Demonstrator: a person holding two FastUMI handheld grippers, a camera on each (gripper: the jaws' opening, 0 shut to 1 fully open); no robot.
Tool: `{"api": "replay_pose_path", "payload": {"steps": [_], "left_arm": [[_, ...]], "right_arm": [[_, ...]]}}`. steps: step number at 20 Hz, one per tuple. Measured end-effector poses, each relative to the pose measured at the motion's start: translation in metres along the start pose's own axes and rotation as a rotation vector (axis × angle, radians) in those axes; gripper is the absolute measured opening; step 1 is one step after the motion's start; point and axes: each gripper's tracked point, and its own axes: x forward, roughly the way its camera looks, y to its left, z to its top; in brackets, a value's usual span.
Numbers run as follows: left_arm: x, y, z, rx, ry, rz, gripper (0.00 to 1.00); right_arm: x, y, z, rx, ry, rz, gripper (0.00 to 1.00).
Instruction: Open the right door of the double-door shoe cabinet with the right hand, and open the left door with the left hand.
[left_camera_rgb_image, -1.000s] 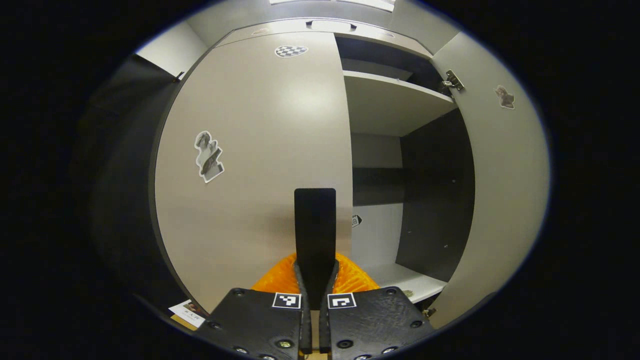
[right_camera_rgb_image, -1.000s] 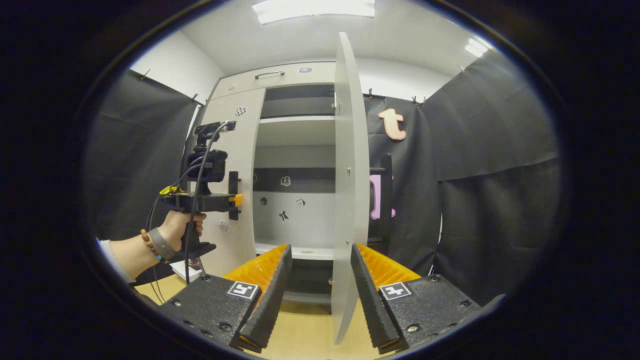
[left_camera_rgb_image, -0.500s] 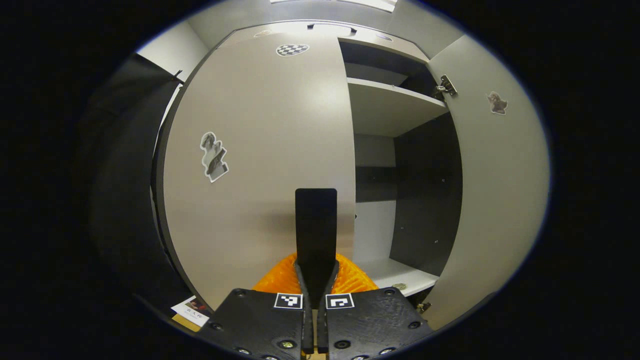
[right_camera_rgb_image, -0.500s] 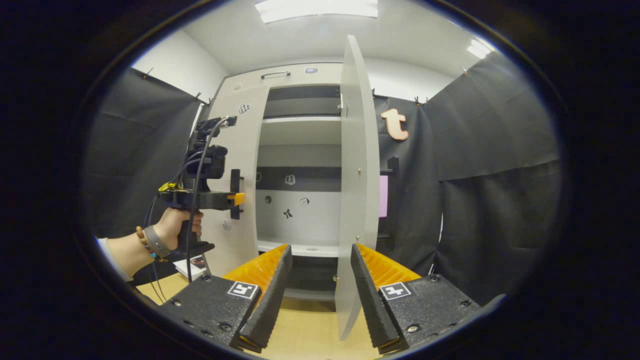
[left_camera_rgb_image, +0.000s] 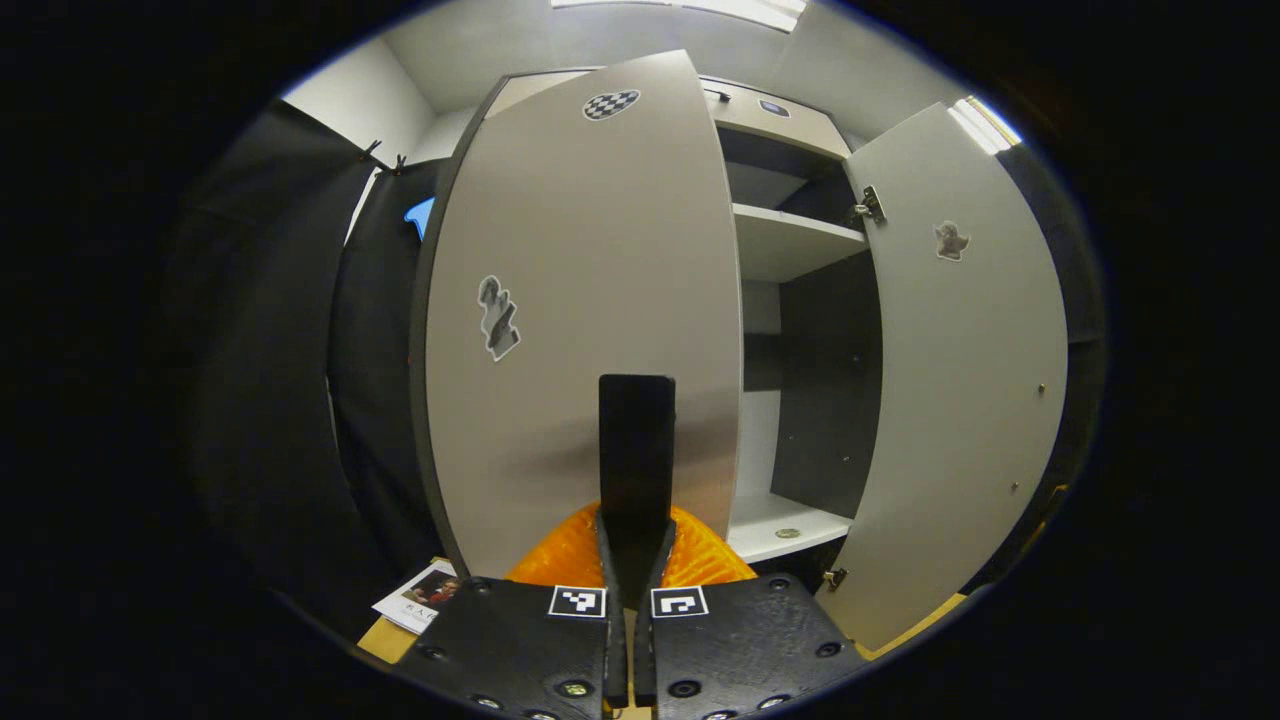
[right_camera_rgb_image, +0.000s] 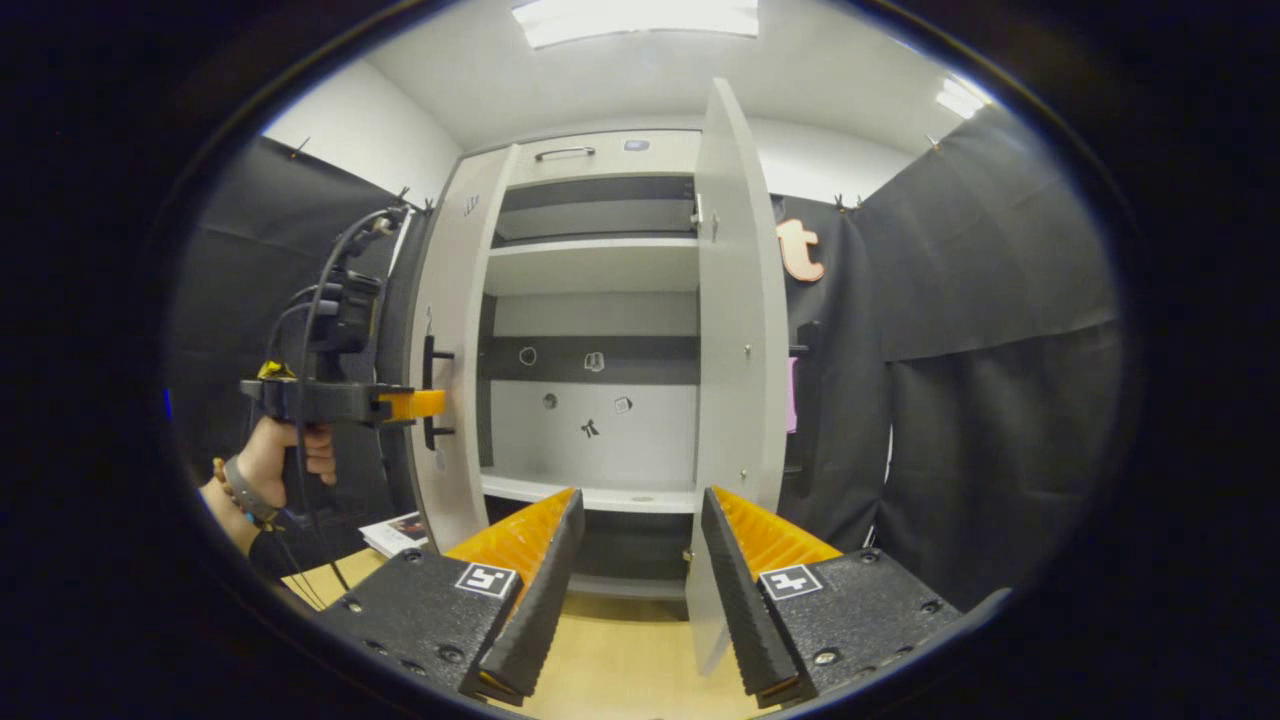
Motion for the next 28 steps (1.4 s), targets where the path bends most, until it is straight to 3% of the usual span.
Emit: {"api": "replay_pose_path", "payload": {"steps": [5, 10, 18, 23, 24, 26, 28], "left_arm": [[-0.043, 0.042, 0.000, -0.003, -0.008, 0.025, 0.02], [-0.055, 0.061, -0.003, -0.001, -0.006, 0.040, 0.01], [-0.077, 0.110, -0.004, 0.040, -0.026, 0.140, 0.00], [-0.092, 0.176, -0.012, 0.068, -0.038, 0.245, 0.00], [-0.094, 0.186, -0.013, 0.042, -0.045, 0.235, 0.00], [-0.094, 0.175, -0.016, -0.036, -0.063, 0.131, 0.00], [-0.095, 0.177, -0.015, 0.004, -0.066, 0.107, 0.00]], "right_arm": [[0.001, 0.017, 0.001, -0.007, 0.002, 0.018, 0.75], [0.002, 0.032, -0.003, -0.011, 0.011, 0.042, 0.75], [0.008, 0.037, -0.009, -0.016, 0.021, 0.042, 0.75], [0.019, 0.040, -0.014, -0.002, 0.020, 0.042, 0.75], [0.023, 0.040, -0.013, -0.004, 0.021, 0.044, 0.75], [0.030, 0.038, -0.013, -0.011, 0.026, 0.042, 0.75], [0.030, 0.038, -0.013, -0.006, 0.027, 0.038, 0.75]]}}
